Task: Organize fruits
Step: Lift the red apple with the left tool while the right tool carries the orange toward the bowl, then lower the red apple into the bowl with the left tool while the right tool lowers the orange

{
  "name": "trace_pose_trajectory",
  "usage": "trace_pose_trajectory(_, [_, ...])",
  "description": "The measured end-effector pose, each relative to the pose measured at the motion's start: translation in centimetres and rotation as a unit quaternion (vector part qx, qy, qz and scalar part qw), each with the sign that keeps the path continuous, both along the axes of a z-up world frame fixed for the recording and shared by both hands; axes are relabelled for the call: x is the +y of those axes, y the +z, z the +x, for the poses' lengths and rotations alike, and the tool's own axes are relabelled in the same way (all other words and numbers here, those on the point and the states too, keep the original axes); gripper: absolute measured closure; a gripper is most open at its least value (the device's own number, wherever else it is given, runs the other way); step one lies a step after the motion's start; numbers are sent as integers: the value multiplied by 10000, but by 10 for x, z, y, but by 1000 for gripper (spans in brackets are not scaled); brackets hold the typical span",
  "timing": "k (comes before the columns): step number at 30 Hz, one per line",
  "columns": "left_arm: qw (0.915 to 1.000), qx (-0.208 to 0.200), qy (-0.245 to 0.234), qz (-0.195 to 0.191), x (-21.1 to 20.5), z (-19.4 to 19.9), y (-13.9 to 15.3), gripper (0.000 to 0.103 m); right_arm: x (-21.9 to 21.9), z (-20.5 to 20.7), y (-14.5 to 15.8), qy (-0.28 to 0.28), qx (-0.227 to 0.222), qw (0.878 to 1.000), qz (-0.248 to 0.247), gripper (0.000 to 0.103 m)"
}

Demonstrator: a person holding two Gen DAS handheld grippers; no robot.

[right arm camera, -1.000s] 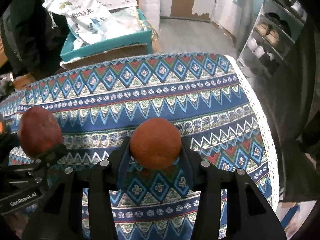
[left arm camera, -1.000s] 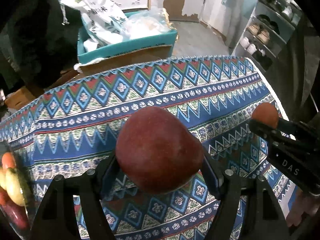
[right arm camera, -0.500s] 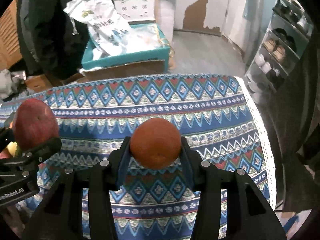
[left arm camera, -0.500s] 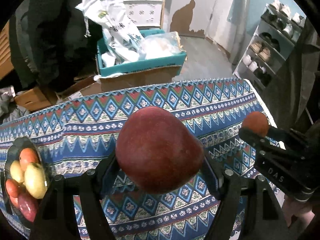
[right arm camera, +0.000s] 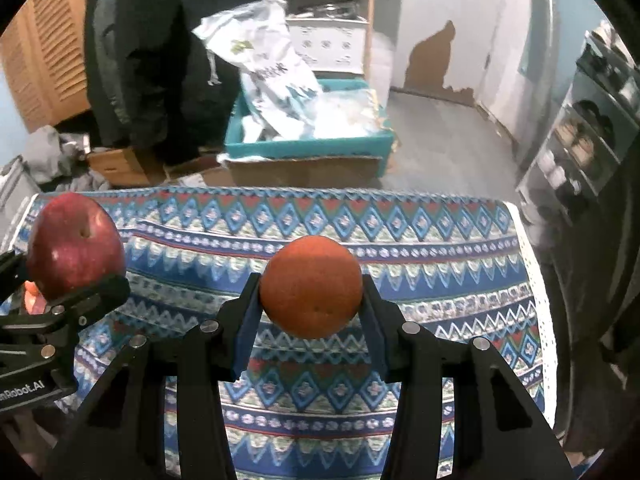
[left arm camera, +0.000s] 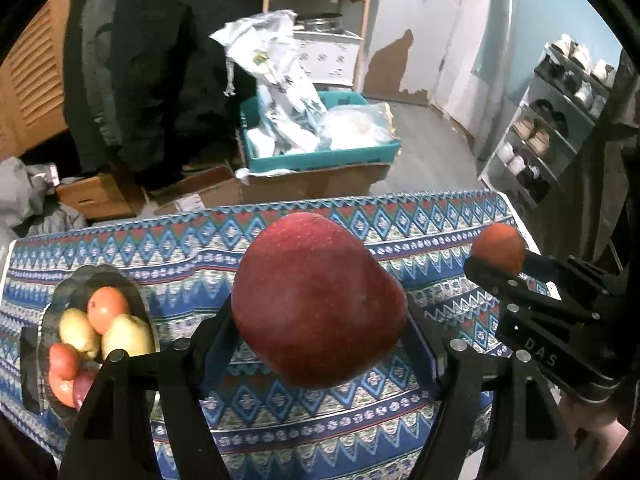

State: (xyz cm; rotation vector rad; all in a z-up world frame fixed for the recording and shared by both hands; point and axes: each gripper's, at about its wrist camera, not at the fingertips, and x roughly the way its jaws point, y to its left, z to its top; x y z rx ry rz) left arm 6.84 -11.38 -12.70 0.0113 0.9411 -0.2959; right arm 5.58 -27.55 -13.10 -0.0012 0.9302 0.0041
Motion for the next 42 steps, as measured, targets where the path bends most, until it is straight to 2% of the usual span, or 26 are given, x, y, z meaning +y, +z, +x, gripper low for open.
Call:
trace_pose_trajectory(14, [9985, -100, 533, -71, 64, -7, 11, 27, 61, 8, 24, 542, -204, 9983, 27, 57])
trace_pose_trajectory(28, [9943, -115, 1057, -71, 124, -7, 10, 27, 123, 20, 29, 1069, -236, 9940, -21, 57])
trace_pose_trajectory(42, [9866, 133, 1628, 12, 188, 5, -14, 27, 179, 34, 18, 1525, -95, 9883, -3, 57])
